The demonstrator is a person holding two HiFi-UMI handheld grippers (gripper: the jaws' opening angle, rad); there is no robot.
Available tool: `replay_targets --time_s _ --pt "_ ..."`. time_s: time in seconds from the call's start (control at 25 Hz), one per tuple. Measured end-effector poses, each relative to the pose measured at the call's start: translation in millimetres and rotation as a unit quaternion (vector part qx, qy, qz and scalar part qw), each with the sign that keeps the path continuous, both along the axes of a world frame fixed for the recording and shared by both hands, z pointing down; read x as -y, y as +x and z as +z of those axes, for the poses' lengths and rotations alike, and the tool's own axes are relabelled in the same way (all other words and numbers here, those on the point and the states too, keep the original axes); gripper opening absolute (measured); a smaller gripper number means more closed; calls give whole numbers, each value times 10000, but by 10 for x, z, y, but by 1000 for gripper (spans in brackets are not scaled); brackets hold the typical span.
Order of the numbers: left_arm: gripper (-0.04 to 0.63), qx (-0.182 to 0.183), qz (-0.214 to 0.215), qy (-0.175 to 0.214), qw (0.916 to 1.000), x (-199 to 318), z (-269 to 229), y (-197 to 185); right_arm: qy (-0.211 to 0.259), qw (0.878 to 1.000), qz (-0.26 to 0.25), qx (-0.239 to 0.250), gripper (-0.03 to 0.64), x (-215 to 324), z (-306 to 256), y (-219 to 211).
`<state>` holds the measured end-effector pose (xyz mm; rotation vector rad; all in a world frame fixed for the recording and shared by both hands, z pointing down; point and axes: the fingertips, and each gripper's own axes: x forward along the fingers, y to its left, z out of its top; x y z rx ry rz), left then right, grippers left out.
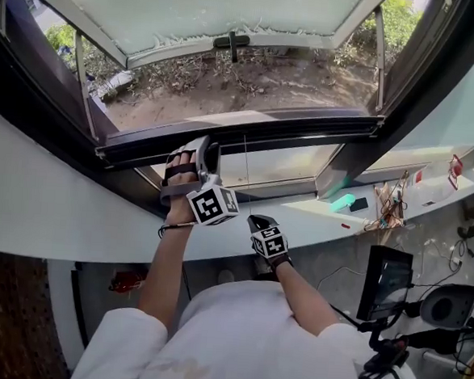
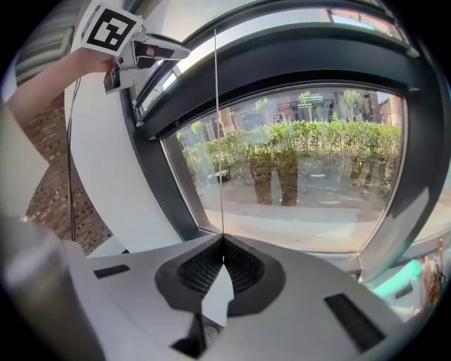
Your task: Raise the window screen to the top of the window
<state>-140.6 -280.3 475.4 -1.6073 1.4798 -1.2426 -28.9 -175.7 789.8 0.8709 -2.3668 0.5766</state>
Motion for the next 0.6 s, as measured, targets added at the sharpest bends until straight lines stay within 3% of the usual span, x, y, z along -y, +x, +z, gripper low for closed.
replay_targets --time_s 0.6 --pt "127 64 -13 262 9996 11 -245 -5 301 9995 -15 -124 2 145 -193 -5"
